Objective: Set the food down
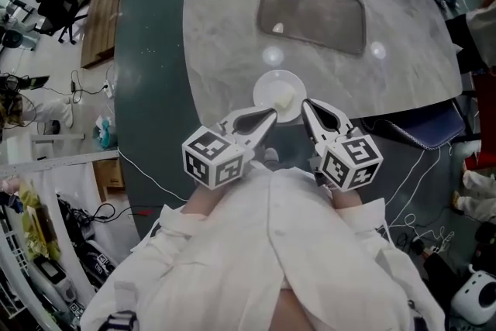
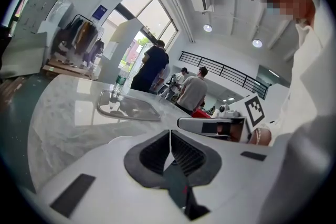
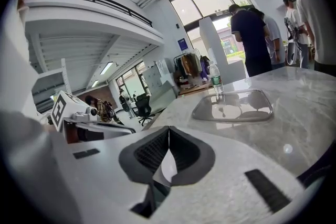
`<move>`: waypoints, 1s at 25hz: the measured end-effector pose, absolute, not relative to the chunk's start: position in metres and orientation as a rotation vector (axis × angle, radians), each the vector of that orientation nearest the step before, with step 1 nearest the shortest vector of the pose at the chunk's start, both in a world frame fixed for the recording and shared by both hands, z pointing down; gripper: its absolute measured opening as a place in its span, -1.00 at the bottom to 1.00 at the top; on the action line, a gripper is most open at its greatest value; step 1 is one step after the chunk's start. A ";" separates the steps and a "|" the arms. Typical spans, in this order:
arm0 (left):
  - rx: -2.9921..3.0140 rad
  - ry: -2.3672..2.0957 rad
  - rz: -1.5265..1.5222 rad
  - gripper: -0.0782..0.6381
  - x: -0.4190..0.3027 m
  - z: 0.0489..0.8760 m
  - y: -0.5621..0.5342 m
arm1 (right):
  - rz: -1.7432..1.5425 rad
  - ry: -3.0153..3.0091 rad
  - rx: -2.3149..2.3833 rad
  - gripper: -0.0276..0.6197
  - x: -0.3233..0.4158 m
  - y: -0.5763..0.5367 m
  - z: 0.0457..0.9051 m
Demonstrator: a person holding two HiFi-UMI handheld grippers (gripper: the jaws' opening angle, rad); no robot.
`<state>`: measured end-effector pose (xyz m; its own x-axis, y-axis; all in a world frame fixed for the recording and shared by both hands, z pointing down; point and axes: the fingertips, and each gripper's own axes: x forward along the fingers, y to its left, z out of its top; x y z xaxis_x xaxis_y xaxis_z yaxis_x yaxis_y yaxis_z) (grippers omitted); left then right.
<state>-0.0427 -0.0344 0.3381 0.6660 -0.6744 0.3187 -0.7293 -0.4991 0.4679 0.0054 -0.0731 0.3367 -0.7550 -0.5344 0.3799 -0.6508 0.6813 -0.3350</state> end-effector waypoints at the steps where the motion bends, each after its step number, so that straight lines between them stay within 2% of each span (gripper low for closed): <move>1: 2.303 -1.074 0.131 -0.72 -0.045 0.338 -0.038 | 0.679 -2.637 0.957 -0.91 0.004 -0.075 0.338; 25: 2.155 -0.934 0.351 -0.72 -0.075 0.408 -0.053 | 0.892 -2.436 1.107 -0.91 0.009 -0.077 0.397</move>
<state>-0.0752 -0.0533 0.4079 0.6965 -0.5113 0.5034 -0.7163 -0.4541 0.5298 0.0090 -0.0770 0.3972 -0.6486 -0.5609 0.5146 -0.7605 0.5046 -0.4086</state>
